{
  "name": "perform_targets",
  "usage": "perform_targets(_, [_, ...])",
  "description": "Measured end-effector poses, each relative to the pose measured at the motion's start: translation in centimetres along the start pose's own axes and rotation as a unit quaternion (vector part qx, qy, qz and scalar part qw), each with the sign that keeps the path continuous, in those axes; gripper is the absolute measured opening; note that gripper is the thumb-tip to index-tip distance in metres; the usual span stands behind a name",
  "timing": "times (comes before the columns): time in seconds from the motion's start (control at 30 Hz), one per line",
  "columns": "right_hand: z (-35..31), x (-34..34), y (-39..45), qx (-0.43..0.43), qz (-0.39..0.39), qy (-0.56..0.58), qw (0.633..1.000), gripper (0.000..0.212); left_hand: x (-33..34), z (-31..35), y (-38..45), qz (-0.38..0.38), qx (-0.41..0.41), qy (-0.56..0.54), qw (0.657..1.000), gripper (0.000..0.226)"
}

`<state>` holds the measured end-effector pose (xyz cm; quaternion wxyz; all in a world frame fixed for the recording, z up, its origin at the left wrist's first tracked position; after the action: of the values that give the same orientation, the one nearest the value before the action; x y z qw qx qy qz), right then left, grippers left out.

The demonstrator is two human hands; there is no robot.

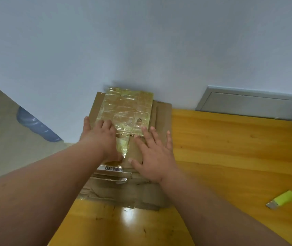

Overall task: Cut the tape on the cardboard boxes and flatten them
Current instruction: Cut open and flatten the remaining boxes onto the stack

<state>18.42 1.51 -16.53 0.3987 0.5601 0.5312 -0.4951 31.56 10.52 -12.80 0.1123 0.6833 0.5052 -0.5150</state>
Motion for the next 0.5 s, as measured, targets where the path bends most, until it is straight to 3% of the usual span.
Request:
perform_targets(0.13, [3.1, -1.5, -4.1, 0.048, 0.029, 0.005, 0.998, 0.071, -3.5, 3.8, -2.3, 0.05, 0.039, -0.039, 0.997, 0.102])
perform_targets(0.3, [9.0, -2.4, -11.3, 0.131, 0.007, 0.01, 0.991, 0.062, -7.6, 10.6, -5.5, 0.128, 0.09, -0.041, 0.987, 0.089])
perform_targets(0.5, [17.0, -4.5, -23.2, 0.216, -0.02, 0.025, 0.976, 0.057, -12.1, 20.8, -10.1, 0.158, 0.14, -0.012, 0.977, 0.085])
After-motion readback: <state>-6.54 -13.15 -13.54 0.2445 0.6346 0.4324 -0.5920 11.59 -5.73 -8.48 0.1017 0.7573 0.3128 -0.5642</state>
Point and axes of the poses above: each hand's wrist, its own y-axis towards the middle knuckle, its own x-axis out of the palm, z = x × y, the point moved 6 cm from there along y, towards the middle knuckle, and after that the axes turned 14 degrees about -x, right-handed, at the moved point
